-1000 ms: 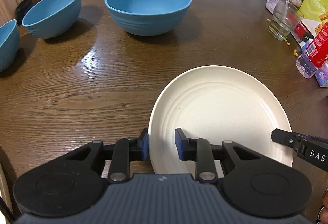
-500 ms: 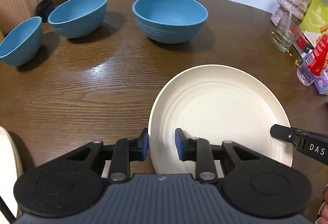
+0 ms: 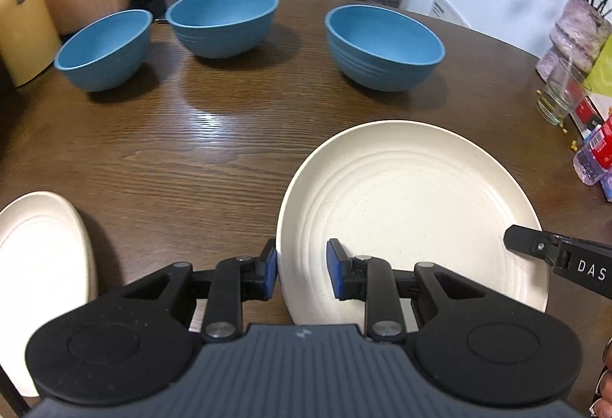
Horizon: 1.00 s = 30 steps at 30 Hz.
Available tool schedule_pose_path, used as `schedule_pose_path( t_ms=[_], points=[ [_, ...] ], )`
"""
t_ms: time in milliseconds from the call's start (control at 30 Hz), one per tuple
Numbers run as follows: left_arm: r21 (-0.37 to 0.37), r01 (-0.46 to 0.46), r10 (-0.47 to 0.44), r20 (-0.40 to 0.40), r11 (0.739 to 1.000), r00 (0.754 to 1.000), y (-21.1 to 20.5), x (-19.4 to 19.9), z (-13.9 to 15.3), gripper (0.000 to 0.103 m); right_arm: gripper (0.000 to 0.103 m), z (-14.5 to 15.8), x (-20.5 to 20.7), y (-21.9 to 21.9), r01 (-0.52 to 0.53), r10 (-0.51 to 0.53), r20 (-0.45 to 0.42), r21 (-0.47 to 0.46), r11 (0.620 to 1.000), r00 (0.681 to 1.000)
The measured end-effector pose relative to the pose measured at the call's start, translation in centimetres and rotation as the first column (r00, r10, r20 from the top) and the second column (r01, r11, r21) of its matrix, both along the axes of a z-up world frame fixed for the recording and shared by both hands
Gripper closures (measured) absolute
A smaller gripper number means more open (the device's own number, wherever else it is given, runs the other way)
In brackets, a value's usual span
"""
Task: Organize plates and bowls
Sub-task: 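Lift and carry the gripped cream plates with both tools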
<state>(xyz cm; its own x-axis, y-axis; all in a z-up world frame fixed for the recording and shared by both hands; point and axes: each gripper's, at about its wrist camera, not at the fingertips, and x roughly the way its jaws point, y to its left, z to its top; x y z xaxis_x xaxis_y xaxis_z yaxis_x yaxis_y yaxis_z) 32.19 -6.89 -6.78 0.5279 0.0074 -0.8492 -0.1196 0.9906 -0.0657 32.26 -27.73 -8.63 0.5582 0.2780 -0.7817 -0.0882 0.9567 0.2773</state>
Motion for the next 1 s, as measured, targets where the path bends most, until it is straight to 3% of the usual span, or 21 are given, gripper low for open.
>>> schedule_pose_path(
  t_ms=[1000],
  points=[
    [-0.025,-0.222,0.223,0.042,0.975,0.974,11.9,-7.7,2.2,0.076,0.092,2.7,-2.3,13.2,-0.217,0.217,0.016,-0.033,0.976,0.976]
  ],
)
